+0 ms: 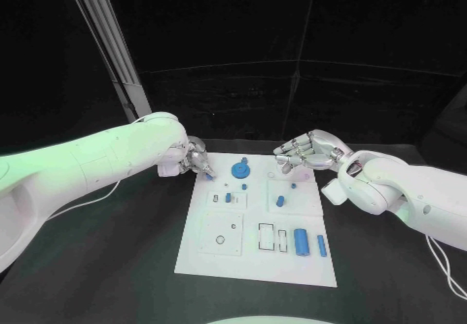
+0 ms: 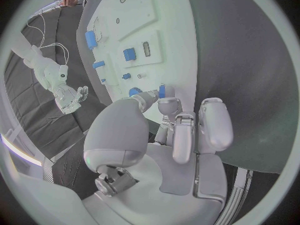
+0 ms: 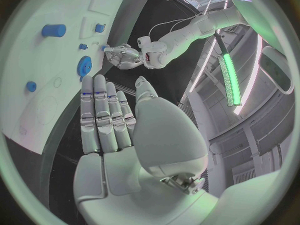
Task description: Assemble the parts on the task board
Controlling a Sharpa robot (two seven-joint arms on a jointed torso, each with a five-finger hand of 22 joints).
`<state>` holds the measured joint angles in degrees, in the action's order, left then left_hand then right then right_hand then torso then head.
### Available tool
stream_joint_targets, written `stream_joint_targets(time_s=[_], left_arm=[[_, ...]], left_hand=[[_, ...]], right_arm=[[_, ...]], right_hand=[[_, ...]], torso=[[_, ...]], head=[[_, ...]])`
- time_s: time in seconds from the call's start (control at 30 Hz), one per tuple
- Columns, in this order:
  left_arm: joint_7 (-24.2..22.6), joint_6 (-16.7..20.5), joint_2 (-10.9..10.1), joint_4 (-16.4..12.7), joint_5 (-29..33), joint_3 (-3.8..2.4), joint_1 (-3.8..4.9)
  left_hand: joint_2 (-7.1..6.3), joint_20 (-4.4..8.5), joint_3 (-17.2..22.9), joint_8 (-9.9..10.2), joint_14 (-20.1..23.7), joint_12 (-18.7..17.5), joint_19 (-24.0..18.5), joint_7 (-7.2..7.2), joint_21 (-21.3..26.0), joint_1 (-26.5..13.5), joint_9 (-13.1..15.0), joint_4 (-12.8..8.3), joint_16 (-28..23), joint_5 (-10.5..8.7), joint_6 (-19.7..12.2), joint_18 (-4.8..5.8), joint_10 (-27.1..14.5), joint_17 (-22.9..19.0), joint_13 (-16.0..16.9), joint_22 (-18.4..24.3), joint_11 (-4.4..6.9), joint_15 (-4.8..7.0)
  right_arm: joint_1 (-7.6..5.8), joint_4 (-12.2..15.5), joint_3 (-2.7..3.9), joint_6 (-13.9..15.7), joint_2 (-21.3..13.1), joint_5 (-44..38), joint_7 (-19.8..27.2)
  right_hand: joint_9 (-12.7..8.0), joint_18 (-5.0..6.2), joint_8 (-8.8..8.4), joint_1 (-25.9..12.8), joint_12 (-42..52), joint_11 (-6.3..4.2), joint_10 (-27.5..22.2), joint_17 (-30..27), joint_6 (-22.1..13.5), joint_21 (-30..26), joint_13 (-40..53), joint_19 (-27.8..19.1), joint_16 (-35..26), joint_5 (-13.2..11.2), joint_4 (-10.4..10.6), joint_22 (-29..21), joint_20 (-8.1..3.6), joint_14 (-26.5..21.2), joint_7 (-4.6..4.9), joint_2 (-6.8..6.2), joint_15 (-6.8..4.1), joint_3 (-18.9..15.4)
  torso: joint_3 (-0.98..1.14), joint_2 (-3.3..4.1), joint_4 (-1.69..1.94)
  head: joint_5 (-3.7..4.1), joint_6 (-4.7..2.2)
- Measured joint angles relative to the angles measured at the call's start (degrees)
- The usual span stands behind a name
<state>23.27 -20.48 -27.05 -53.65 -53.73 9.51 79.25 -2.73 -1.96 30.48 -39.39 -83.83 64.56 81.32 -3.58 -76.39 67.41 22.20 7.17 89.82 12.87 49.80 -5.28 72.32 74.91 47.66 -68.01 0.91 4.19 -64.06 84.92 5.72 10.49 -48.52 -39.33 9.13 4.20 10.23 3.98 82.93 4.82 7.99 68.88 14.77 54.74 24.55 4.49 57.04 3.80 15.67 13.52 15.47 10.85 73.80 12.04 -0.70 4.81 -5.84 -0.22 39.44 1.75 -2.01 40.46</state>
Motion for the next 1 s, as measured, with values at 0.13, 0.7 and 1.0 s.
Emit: stream_joint_targets(time_s=[0.13,0.7,1.0], left_arm=[[0.14,2.99,-2.44,-3.67,1.07,0.05,0.00],[0.84,14.63,-12.77,-22.98,0.42,2.80,-0.12],[1.06,17.40,-13.87,-26.47,-2.41,3.64,-0.78]], left_hand=[[-0.99,0.22,0.89,-0.20,0.00,0.44,0.22,0.39,-0.32,-1.80,0.36,-0.53,0.00,3.99,0.84,0.00,0.72,0.00,0.48,-0.54,0.33,0.00],[-1.99,0.56,1.67,-0.20,-0.21,0.65,0.56,0.82,-0.66,-3.34,0.74,-1.33,0.00,6.26,2.04,0.00,1.71,0.00,1.24,-1.23,0.53,0.21],[-2.42,0.56,2.62,-0.20,-0.21,1.07,0.56,0.63,-0.66,-3.78,0.75,-2.29,0.00,6.26,2.24,0.00,2.03,0.00,1.83,-1.29,0.83,0.21]], right_arm=[[0.00,0.00,0.00,0.00,-0.11,0.00,0.03],[0.00,-0.21,0.00,0.00,-0.25,0.00,0.19],[0.00,-0.38,0.00,0.00,-0.10,0.00,0.27]], right_hand=[[0.00,0.00,0.00,0.16,0.00,0.00,0.00,-0.05,0.00,-0.21,0.00,0.00,0.00,0.30,-0.24,-0.02,0.00,0.00,0.00,0.28,0.00,-0.07],[-0.01,0.00,0.00,0.16,0.00,0.00,0.00,-0.04,0.00,-0.21,-0.01,0.00,0.00,0.52,-0.24,-0.07,0.00,0.00,0.00,0.28,0.00,-0.07],[-0.01,0.00,0.00,0.16,0.00,0.00,0.00,-0.09,0.00,-0.21,-0.01,0.00,0.00,0.84,-0.24,-0.12,0.00,0.00,0.00,0.28,0.00,-0.07]], torso=[[0.00,-0.04,0.10],[-0.07,-0.30,0.53],[-0.14,-0.41,0.64]], head=[[-0.13,0.03],[-0.36,0.49],[-0.29,0.55]])
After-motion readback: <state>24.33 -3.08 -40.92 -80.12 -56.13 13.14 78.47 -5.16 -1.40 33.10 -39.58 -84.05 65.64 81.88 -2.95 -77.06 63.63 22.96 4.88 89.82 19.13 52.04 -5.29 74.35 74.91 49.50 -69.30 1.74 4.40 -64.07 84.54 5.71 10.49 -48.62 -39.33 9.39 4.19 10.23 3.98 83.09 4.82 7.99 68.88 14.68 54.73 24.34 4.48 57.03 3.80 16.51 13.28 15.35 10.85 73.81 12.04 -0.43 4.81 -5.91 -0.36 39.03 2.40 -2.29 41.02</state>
